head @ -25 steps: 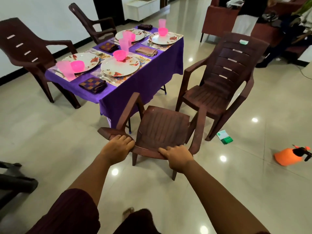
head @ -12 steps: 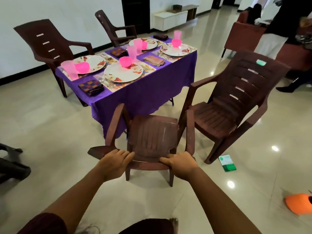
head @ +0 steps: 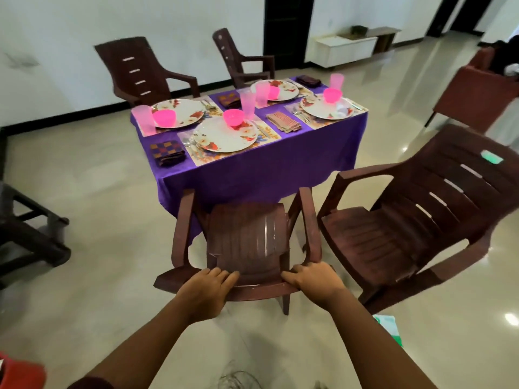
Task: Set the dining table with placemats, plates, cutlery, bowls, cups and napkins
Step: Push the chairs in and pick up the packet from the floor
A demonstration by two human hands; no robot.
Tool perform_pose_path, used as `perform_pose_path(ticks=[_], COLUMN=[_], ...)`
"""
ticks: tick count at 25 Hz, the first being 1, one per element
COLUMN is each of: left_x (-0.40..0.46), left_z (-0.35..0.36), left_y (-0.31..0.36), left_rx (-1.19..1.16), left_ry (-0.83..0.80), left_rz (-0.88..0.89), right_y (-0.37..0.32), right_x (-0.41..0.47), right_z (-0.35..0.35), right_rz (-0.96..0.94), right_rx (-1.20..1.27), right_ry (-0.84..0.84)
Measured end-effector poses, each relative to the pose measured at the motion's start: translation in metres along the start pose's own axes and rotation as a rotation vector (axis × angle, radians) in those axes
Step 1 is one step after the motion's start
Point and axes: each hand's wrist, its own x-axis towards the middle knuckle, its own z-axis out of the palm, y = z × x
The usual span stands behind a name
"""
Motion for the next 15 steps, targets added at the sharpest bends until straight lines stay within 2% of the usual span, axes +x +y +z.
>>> perform_pose_path(ticks=[3,6,10,15], left_x=[0.035,0.073,0.109,0.137], left_z=[-0.004,-0.01,-0.023,-0.014], left_y=[0.019,0.043,0.057,0.066], left_rx=[0.036,0.027,0.021,0.037], left_ry=[-0.03,-0.155,-0.331,-0.439], left_rz=[-0.04,-0.051,-0.32,-0.407], right_y=[0.047,0.094,0.135,0.164], right_x=[0.005,0.011,0.025,0.044], right_z=[0.009,0.011,0.005,-0.001], right_rz=[-0.056,-0.146,-0.276,-0.318], right_rx=[-0.021,-0.025,-0.034,-0.071], right_ry=[-0.016,-0.035,-0.006,-0.011])
